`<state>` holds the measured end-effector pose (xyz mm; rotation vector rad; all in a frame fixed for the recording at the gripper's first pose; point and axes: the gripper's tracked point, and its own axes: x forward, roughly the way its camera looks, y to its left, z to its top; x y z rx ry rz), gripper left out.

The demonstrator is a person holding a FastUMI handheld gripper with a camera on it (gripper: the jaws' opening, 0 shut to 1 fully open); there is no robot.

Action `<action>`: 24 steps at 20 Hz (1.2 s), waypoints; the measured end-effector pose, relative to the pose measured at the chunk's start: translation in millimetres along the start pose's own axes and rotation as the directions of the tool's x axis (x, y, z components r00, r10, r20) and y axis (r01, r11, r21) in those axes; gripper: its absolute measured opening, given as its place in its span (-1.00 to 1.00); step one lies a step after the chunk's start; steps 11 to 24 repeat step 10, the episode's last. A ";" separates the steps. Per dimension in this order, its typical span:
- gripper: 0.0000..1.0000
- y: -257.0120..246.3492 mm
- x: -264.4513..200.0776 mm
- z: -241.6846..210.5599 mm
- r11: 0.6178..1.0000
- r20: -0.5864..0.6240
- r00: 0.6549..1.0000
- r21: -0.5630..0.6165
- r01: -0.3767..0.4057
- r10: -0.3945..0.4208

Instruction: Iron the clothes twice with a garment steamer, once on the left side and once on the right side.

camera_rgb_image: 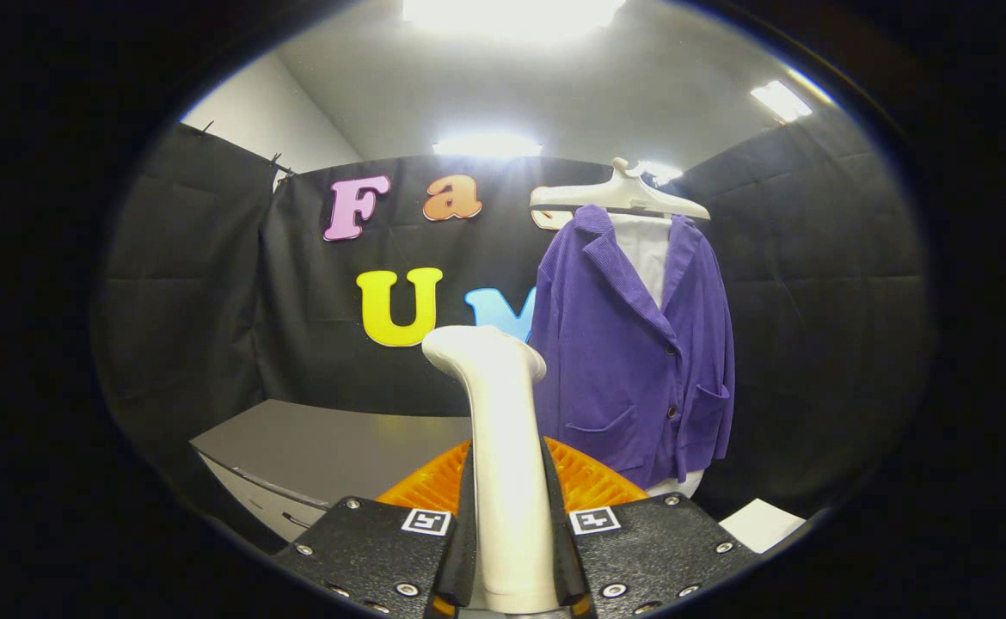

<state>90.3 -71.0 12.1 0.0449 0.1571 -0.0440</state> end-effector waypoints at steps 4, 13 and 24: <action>-0.29 16.2 -7.6 3.9 1.000 0.010 1.000 -0.020 -0.024 0.025; -0.29 24.1 -12.4 -1.5 0.999 0.005 1.000 -0.026 -0.022 0.022; -0.29 24.1 -12.4 -1.5 0.999 0.005 1.000 -0.026 -0.022 0.022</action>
